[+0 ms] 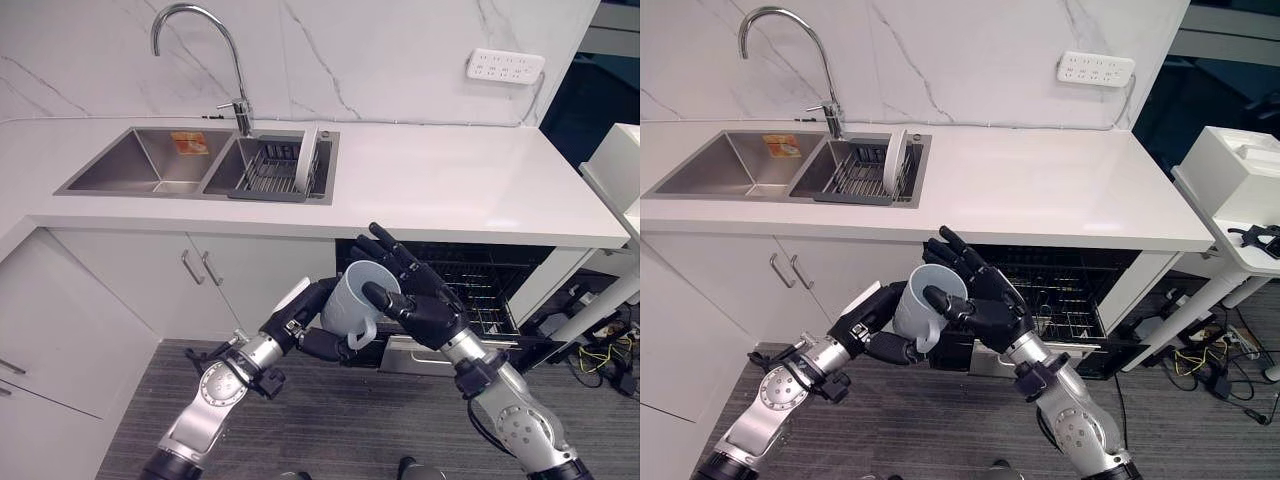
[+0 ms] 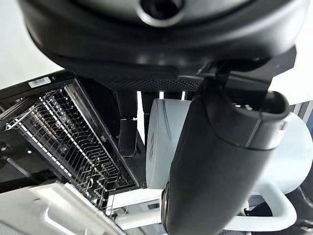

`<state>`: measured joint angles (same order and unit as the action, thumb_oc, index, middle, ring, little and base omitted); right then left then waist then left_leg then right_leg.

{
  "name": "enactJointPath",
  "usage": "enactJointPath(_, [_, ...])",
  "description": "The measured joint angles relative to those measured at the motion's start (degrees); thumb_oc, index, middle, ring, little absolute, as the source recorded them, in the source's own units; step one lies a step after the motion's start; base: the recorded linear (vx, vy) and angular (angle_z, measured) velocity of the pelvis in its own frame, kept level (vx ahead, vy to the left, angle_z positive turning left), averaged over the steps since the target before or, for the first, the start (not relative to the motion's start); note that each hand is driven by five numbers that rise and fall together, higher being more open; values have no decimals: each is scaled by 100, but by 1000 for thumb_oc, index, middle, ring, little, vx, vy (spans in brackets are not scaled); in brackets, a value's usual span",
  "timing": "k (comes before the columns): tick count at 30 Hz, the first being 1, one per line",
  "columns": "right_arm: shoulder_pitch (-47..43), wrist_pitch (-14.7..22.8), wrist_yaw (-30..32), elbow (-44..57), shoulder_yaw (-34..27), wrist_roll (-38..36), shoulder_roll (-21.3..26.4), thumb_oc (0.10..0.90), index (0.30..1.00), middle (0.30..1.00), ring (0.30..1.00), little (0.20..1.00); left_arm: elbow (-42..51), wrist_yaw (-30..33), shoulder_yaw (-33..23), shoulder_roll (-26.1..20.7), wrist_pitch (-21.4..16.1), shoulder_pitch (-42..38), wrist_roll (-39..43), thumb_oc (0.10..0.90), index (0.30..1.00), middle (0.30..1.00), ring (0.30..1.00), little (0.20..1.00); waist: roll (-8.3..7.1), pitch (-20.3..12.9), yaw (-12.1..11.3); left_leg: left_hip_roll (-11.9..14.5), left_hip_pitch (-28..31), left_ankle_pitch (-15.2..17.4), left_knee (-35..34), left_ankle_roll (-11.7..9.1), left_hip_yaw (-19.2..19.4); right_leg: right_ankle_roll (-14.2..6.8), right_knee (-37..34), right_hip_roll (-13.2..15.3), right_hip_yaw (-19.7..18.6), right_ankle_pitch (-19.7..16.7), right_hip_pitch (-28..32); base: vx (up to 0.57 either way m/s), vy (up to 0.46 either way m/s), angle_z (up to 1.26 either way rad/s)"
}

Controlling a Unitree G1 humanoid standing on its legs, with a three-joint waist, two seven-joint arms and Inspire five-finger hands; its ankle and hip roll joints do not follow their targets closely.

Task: Place the dishes in the dishwasher.

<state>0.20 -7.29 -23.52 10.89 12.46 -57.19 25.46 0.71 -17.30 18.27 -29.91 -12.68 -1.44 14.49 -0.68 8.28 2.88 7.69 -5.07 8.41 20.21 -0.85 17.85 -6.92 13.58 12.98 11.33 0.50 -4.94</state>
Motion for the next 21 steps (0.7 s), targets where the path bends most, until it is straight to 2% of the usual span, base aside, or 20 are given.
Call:
enactJointPath(7, [0, -45, -327, -22, -47, 89, 191, 800, 900, 900, 900, 900, -3, -224, -3, -75, 2, 70, 179, 400, 300, 300, 300, 300, -36, -23, -13, -5, -21, 7, 6, -37, -48, -1, 16, 1, 22, 0, 3, 8, -6, 3])
enactJointPath(12, [5, 35, -513, -72, -181, 89, 138, 800, 900, 900, 900, 900, 10, -273, -7, -56, 4, 68, 333, 400, 300, 300, 300, 300, -131, -129, 10, -5, -36, 3, 1, -47, -67, 24, 17, -1, 23, 17, -3, 2, 0, 1])
enactJointPath(21, [-18, -24, -1075, -266, -374, 80, -30, 800, 900, 900, 900, 900, 43, -423, -35, -22, 13, 68, 561, 400, 300, 300, 300, 300, -146, -196, -6, -10, -82, -42, -35, -40, -93, 26, 17, -2, 28, 13, -44, 0, 0, 0])
